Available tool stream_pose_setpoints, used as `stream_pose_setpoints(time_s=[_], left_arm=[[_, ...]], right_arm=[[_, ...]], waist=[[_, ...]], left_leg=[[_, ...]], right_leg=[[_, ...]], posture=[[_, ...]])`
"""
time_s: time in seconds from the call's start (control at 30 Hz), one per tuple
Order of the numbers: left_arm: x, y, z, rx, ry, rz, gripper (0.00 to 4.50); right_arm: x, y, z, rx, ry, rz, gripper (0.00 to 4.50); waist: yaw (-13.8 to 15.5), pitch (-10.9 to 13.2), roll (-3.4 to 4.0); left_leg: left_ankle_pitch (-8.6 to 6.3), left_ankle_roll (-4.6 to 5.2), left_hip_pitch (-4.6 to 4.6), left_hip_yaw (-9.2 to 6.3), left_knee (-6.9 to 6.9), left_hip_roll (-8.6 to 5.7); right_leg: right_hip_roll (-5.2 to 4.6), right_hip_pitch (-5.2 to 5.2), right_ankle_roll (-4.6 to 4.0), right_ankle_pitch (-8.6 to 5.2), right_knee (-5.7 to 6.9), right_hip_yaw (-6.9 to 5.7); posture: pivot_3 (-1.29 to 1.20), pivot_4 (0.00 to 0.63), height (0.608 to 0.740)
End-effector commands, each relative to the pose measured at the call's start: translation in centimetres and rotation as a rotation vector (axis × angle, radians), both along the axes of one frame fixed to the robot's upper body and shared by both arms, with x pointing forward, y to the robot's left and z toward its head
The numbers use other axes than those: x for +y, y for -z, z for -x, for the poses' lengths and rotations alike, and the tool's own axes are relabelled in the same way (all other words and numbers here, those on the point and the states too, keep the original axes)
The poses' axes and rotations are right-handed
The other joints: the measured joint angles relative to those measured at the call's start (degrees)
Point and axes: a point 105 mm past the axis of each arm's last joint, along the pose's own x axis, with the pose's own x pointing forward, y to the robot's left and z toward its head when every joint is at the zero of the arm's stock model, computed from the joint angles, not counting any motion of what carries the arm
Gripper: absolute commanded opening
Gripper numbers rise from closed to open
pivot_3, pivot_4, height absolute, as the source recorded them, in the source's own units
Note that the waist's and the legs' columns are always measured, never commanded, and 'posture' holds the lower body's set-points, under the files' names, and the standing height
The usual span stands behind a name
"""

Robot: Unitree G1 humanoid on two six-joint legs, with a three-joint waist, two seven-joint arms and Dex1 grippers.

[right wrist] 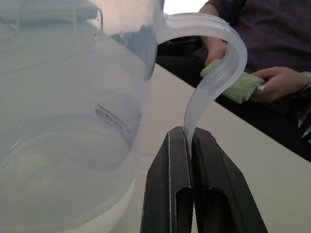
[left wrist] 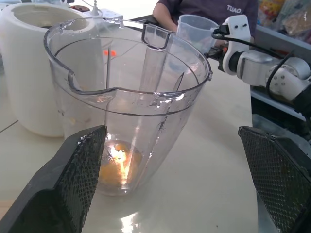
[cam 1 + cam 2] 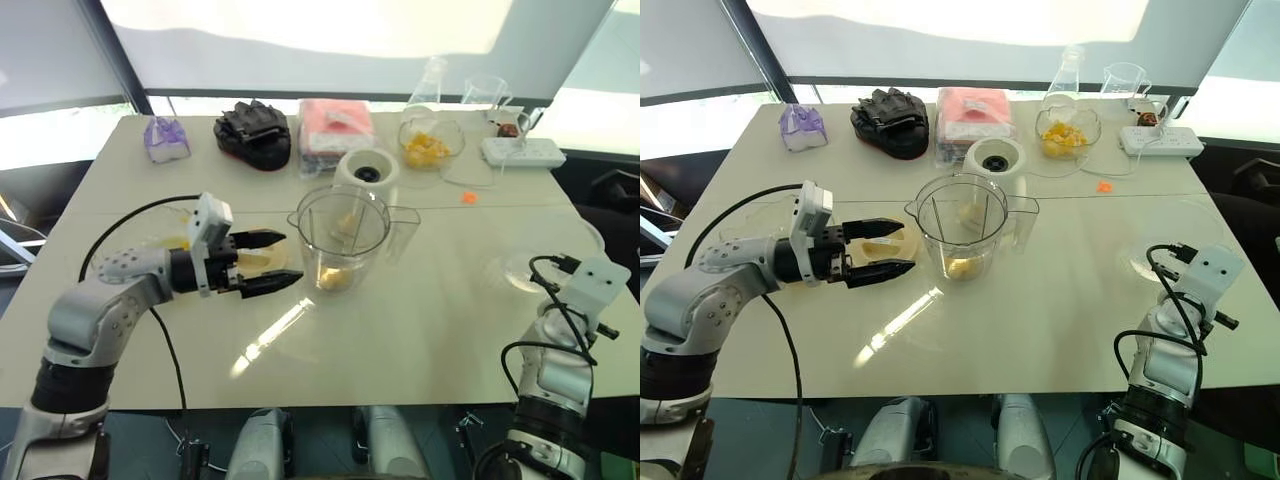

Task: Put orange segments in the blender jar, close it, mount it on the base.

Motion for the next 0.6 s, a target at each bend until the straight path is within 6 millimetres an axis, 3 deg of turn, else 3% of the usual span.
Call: stream_pose_setpoints(time_s=[0.03, 0.37, 0.47, 0.57, 0.6], left_arm=[[0.0, -1.1, 0.5, -0.047, -0.005, 0.015, 4.5], [0.1, -0.8, 0.0, -0.048, -0.025, 0.003, 4.5], [0.1, -0.6, -0.3, -0.049, -0.033, -0.002, 4.5], [0.1, -0.6, -0.3, -0.048, -0.032, -0.003, 4.5], [0.1, -0.7, -0.3, -0.048, -0.031, -0.004, 4.5]], right_arm=[[-1.2, -0.5, -0.1, -0.056, 0.033, 0.038, 0.04], [-2.2, 2.6, -1.4, 0.019, -0.024, -0.017, 0.04], [-2.1, 3.2, -1.4, 0.023, -0.025, -0.033, 0.91], [-2.0, 3.5, -1.3, 0.048, -0.028, -0.025, 2.29], [-1.9, 3.6, -1.3, 0.055, -0.029, -0.02, 2.97]], waist=[[-0.02, 0.0, -0.01], [-0.07, -0.01, -0.01], [-0.04, -0.01, -0.01], [-0.22, -0.02, -0.04], [-0.29, -0.03, -0.06]], left_leg=[[0.0, 0.0, 0.01, -0.01, 0.0, 0.0], [0.0, 0.01, 0.06, -0.02, -0.02, 0.02], [0.01, 0.01, 0.08, -0.03, -0.01, 0.01], [0.01, 0.01, 0.08, -0.03, -0.02, 0.02], [0.01, 0.01, 0.08, -0.01, -0.01, 0.02]], right_leg=[[0.04, 0.02, -0.01, -0.01, 0.0, 0.04], [0.11, 0.03, -0.04, -0.02, 0.03, 0.11], [0.12, 0.05, -0.04, -0.02, 0.03, 0.12], [0.13, 0.05, -0.03, -0.02, 0.03, 0.13], [0.13, 0.05, -0.03, -0.02, 0.02, 0.15]], posture=[[0.0, 0.15, 0.74], [0.0, 0.15, 0.74], [0.0, 0.15, 0.74], [0.0, 0.15, 0.74], [0.0, 0.15, 0.74]])
